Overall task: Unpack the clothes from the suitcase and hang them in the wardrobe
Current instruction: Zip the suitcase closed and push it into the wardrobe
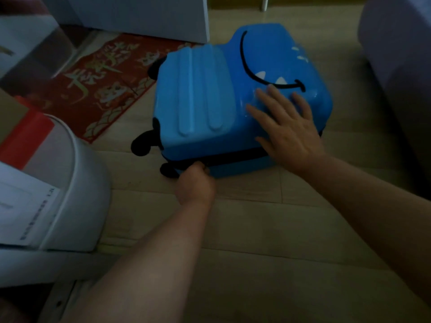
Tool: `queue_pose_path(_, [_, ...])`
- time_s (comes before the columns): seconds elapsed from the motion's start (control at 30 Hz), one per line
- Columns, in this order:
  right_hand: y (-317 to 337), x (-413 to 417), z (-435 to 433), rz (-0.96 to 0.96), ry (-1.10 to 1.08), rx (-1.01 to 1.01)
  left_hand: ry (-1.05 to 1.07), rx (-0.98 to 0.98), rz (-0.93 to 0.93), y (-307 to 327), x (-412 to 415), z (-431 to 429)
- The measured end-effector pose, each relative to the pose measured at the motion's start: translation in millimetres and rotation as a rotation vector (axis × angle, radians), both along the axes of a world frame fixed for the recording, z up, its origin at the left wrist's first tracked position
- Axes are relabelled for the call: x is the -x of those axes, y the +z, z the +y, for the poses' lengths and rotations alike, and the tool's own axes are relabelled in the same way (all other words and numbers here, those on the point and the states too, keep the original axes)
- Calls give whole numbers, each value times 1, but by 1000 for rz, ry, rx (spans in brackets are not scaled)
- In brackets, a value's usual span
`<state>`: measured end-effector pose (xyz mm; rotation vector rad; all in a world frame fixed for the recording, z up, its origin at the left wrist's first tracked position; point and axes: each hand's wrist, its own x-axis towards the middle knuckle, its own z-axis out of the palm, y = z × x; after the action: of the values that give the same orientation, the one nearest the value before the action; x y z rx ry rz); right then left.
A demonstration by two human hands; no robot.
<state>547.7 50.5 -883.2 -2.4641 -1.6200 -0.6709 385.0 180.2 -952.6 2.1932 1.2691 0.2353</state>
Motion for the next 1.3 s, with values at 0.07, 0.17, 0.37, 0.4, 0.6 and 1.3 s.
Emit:
queue_pose_path(0.07, [4,-10,-13,101,-125,-48,6,-4,9,2,-1,-1])
queue_pose_path(0.17, [9,-22,-21,339,-285,-40,-20,-74,39,5,-1,-5])
queue_pose_path(0.37, [17,-19,-17,436,-337,-118,-117,-172,88,10,0,-13])
queue_pose_path(0.4, [18,-16,-16,440,-356,-123,-139,-187,108,13,-2,-17])
queue_pose_path(0.6, [10,20,-21,294,-273,-244,-441,-167,194,31,-47,-77])
queue_pose_path(1.3, [2,-13,-82,940,-435,-273,-519,-120,268,41,-64,-106])
